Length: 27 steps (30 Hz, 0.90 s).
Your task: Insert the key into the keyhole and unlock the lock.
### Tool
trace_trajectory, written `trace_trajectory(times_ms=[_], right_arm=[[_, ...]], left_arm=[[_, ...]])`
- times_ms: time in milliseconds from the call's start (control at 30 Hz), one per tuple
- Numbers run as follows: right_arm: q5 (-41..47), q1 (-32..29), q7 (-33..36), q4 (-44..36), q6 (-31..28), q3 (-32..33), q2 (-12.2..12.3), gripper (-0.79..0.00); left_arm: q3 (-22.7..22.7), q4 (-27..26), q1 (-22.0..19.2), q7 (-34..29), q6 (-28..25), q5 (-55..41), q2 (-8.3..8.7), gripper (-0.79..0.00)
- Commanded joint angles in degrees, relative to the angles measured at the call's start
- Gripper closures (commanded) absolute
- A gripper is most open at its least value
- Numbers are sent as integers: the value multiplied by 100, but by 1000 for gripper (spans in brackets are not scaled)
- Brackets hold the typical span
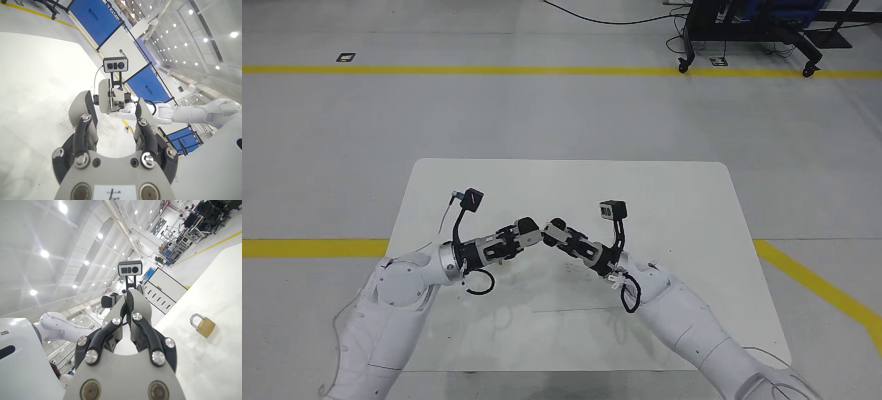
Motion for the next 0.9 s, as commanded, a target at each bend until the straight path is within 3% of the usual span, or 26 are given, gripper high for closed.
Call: trace_trajectory(times_ms=[0,133,267,400,700,733,767,867], right_arm=[[21,8,39,17,1,2,-7,0],[39,23,87,39,12,12,-20,0],[58,36,132,54,8,19,-33,0],[73,42,172,68,15,28,-45,0],[74,35,222,96,12,51,-72,0],[73,34,226,98,11,55,-75,-489],[70,35,236,100,14,56,-77,-785],[70,35,236,100,14,56,-77,-785]], left_arm=[[16,-12,11,66,-9,40,6,-348],[40,-45,24,178,-5,212,19,-314],[86,-66,34,319,-6,366,25,-219],[112,-76,24,386,-2,393,35,-3],[153,-59,2,566,76,424,55,0],[155,-60,3,577,76,432,58,0],[155,-60,5,582,73,432,62,0],[108,-73,23,601,92,331,78,0]])
